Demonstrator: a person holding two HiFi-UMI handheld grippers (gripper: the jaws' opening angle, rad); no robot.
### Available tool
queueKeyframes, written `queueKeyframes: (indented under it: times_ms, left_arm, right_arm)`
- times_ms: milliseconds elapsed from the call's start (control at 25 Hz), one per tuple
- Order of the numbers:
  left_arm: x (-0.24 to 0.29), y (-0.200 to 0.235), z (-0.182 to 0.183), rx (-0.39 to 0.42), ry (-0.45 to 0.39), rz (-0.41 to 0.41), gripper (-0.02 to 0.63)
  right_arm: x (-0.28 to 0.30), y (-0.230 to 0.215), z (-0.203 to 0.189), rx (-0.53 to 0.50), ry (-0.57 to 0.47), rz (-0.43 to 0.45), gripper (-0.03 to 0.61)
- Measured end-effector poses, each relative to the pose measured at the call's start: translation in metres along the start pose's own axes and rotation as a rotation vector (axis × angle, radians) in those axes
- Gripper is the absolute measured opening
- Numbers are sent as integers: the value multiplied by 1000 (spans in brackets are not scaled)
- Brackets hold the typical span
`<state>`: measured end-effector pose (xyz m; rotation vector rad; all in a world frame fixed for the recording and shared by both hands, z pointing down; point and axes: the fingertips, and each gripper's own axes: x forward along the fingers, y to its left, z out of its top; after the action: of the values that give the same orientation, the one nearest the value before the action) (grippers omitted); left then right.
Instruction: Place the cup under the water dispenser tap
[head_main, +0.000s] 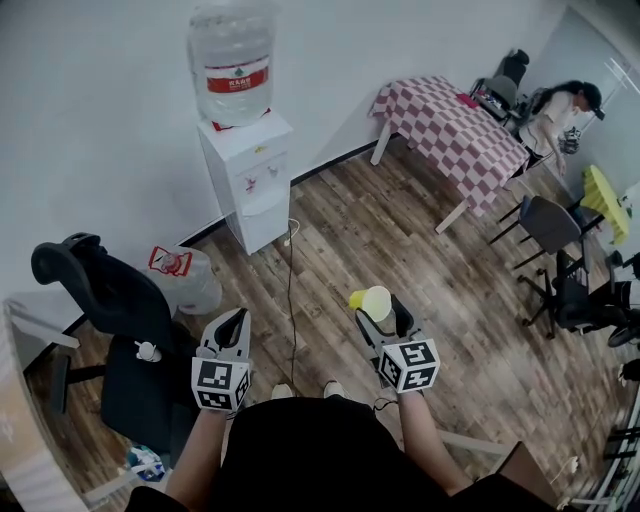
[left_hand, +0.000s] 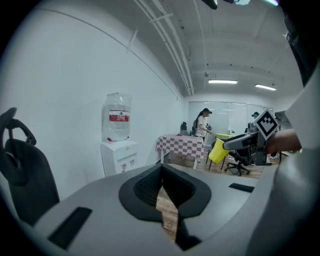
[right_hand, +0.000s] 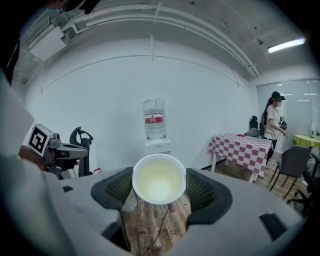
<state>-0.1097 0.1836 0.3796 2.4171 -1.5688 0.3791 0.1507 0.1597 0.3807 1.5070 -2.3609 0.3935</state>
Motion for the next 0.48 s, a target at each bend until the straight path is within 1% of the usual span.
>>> queueKeyframes:
  times_ms: [240,480]
  left_arm:
    - [-11,12,-7,2,-3,-33,15]
    - [-18,21,-22,-16,19,-39,15]
  right_arm:
    - [-5,16,-5,5,4,-35,345]
    - [-3,32,-7,18,12,-25,345]
